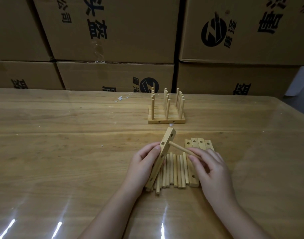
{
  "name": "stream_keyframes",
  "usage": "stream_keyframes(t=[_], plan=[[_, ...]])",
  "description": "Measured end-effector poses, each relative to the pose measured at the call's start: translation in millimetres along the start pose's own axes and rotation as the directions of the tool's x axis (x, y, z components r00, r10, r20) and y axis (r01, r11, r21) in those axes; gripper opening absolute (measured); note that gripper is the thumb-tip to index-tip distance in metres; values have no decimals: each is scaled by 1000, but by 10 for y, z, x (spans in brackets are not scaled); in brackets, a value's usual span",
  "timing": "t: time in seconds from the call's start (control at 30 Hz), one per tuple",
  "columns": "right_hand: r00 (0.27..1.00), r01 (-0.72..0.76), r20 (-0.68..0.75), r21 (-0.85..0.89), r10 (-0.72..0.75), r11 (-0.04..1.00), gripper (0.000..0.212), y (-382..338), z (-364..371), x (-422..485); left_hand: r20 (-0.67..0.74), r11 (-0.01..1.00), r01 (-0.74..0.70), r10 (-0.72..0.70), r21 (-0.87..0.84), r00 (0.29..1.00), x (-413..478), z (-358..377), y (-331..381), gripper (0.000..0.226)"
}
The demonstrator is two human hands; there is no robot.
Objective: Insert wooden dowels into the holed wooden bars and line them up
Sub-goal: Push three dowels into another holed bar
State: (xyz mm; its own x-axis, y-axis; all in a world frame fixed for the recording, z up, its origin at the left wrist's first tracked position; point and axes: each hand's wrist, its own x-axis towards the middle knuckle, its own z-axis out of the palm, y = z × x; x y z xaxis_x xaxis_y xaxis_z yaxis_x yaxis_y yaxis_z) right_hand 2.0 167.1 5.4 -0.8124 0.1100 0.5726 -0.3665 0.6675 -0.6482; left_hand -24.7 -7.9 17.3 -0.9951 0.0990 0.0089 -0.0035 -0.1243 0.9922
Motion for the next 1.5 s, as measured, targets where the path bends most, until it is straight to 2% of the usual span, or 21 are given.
stream_keyframes(t=[0.43,0.73,0.83,0.97,1.1,1.27,1.5], plan=[[998,5,-59,17,-4,1000,31,22,5,13,13,1000,-6,6,-4,1000,-3,-9,-3,21],[996,-40,-77,54,44,998,28,74,20,5,34,995,-35,32,90,999,-20,-10,-13,19],[996,-35,-87,2,35,999,34,73,8,13,44,996,-48,45,77,998,-31,-13,-10,19],[988,30,-143,-176,-56,984,33,27,-37,28,76,984,-92,81,154,994,-27,-18,-20,22],[975,62,-188,-280,-118,958,27,-4,-66,28,125,962,-145,118,230,985,-38,-7,-27,41],[978,60,-180,-248,-107,967,26,-11,-59,29,123,966,-141,116,218,986,-25,-2,-33,27],[983,37,-168,-210,-74,977,22,-7,-58,23,134,960,-149,120,236,984,-18,-23,-59,40]])
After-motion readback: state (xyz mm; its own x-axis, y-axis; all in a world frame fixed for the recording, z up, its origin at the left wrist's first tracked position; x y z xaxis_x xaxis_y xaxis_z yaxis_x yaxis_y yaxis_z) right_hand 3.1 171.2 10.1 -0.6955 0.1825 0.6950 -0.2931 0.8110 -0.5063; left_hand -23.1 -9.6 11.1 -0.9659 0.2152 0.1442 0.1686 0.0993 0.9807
